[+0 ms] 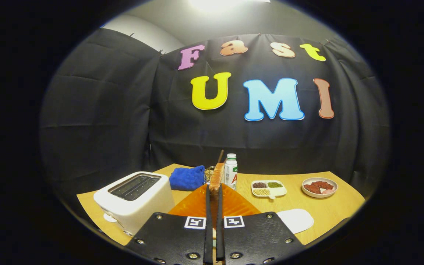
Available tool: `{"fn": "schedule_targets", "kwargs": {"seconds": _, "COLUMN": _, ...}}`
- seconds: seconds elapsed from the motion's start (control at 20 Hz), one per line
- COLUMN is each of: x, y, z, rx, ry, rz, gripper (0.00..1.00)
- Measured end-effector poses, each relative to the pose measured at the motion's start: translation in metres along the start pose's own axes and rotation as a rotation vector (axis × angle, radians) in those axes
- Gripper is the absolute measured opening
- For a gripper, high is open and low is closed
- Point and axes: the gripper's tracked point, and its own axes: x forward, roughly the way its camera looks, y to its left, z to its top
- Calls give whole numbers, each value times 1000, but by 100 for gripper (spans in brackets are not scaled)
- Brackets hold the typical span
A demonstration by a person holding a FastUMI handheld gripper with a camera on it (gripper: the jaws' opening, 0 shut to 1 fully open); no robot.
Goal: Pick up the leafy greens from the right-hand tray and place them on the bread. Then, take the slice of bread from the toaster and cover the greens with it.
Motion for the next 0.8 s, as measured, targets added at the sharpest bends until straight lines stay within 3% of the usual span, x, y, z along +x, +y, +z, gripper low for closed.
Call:
{"fn": "schedule_targets", "kwargs": {"seconds": 0.35, "x": 10, "y": -16, "z": -31, "rx": 54, "ry": 53, "rz": -12, "gripper": 4}}
{"fn": "schedule_targets", "kwargs": {"seconds": 0.6, "x": 19, "y": 4, "z": -46, "rx": 120, "ry": 48, "rz": 61, "gripper": 4}}
{"fn": "schedule_targets", "kwargs": {"seconds": 0.8, "x": 24, "y": 8, "z": -62, "rx": 118, "ry": 52, "rz": 59, "gripper": 4}}
